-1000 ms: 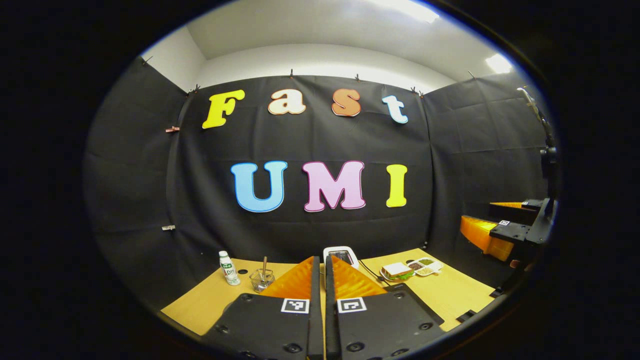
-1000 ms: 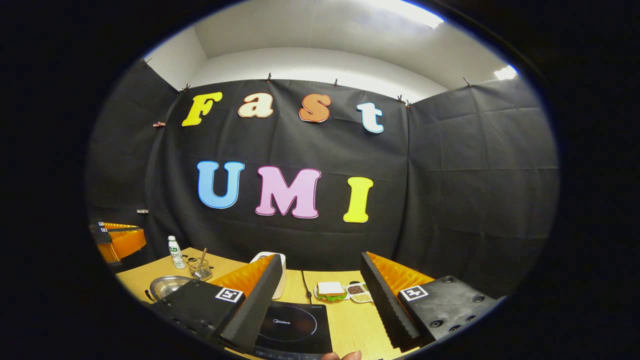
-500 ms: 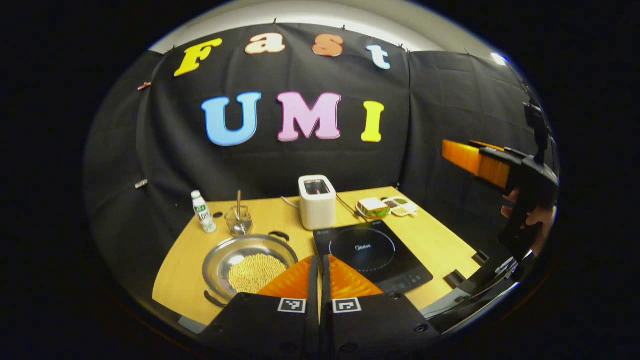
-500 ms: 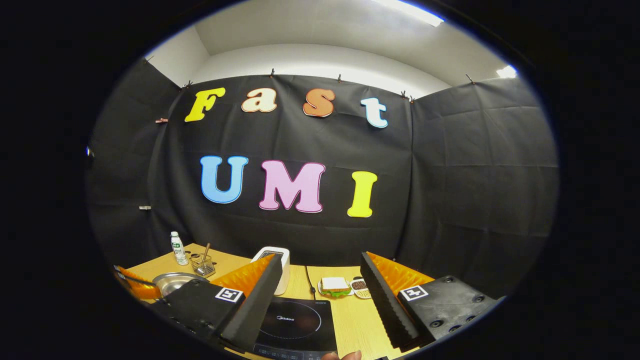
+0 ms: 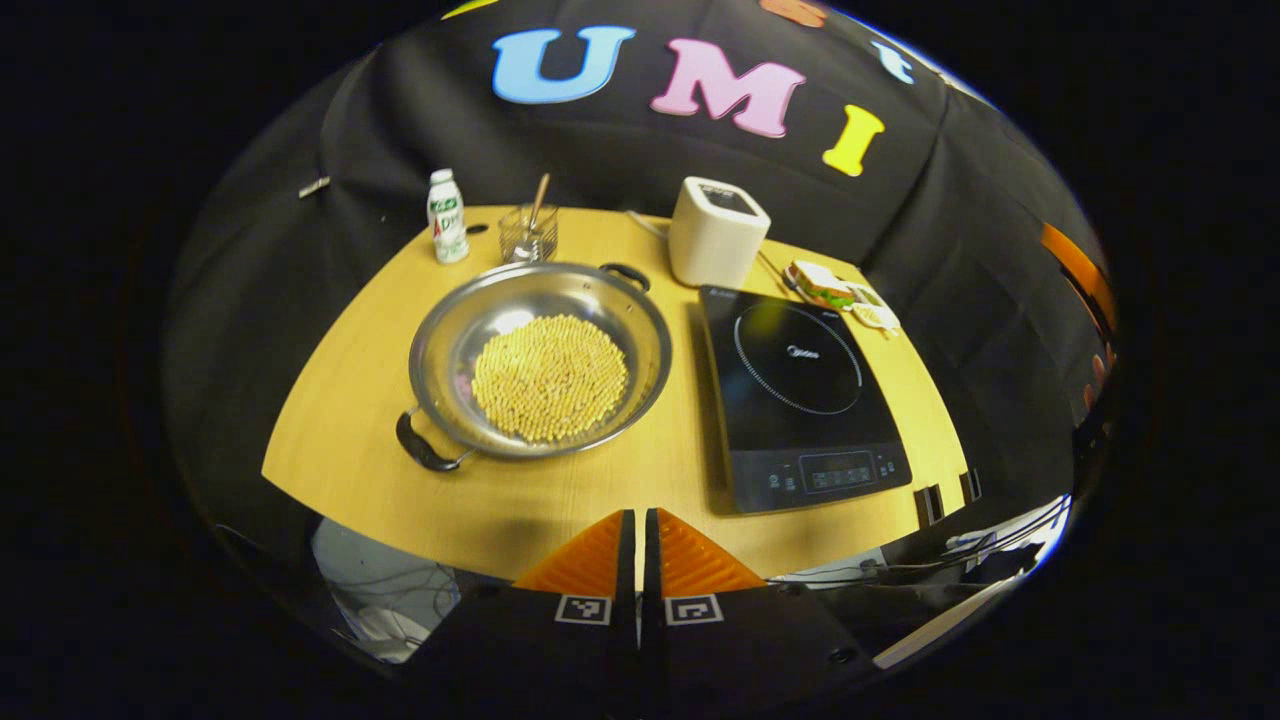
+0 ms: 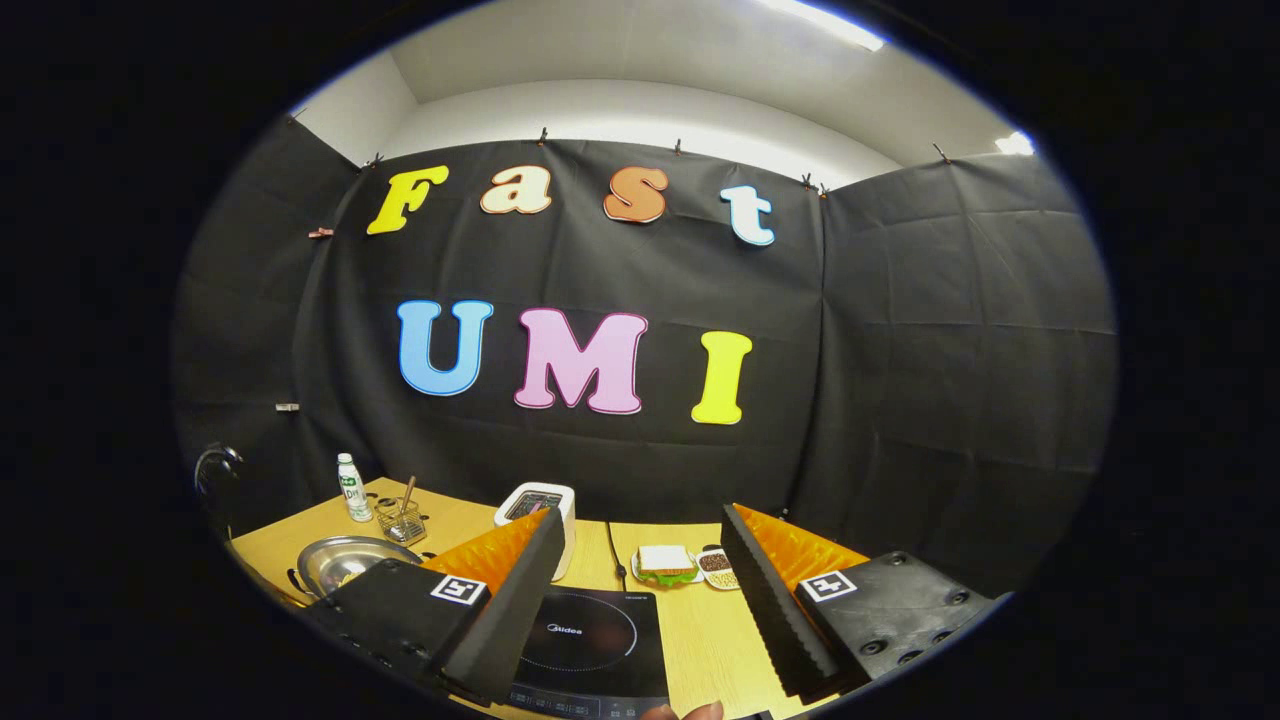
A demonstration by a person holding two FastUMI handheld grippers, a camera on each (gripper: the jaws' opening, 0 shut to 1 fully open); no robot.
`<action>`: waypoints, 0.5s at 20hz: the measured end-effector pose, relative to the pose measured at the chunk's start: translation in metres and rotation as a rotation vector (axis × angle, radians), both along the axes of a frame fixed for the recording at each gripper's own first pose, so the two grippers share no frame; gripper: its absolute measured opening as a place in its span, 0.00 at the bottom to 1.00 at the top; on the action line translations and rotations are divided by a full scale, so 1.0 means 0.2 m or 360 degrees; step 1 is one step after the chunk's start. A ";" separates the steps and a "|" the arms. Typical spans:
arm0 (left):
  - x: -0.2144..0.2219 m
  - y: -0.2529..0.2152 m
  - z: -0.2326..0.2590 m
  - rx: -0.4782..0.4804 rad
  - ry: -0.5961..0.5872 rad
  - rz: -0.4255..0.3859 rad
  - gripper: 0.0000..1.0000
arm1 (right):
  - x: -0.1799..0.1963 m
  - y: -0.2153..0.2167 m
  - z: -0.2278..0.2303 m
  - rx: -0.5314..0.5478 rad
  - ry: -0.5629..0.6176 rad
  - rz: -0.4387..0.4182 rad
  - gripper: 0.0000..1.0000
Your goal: First push the handle of the pot to place it horizontally, then grasp the pot with both hands and set it on the induction cooktop.
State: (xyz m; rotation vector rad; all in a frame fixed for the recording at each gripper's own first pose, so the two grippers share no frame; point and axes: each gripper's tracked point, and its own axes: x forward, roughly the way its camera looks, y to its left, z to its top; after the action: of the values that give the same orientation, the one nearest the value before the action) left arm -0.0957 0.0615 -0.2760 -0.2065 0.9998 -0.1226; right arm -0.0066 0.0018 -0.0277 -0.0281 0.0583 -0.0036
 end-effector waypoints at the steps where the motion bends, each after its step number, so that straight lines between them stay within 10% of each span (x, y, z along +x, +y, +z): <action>1: 0.00 0.05 -0.03 -0.0022 0.0059 0.0042 0.05 | 0.00 -0.01 -0.01 -0.0001 0.0006 -0.0004 0.98; 10: 0.13 0.41 -0.30 -0.0129 0.0361 0.0403 0.05 | 0.03 -0.09 -0.04 -0.0025 0.0042 -0.0075 0.98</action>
State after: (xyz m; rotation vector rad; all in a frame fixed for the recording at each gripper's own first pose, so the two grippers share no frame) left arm -0.0691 0.1428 -0.3359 -0.4263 1.1857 0.0938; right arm -0.0007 -0.0169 -0.0347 -0.0423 0.0852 -0.0509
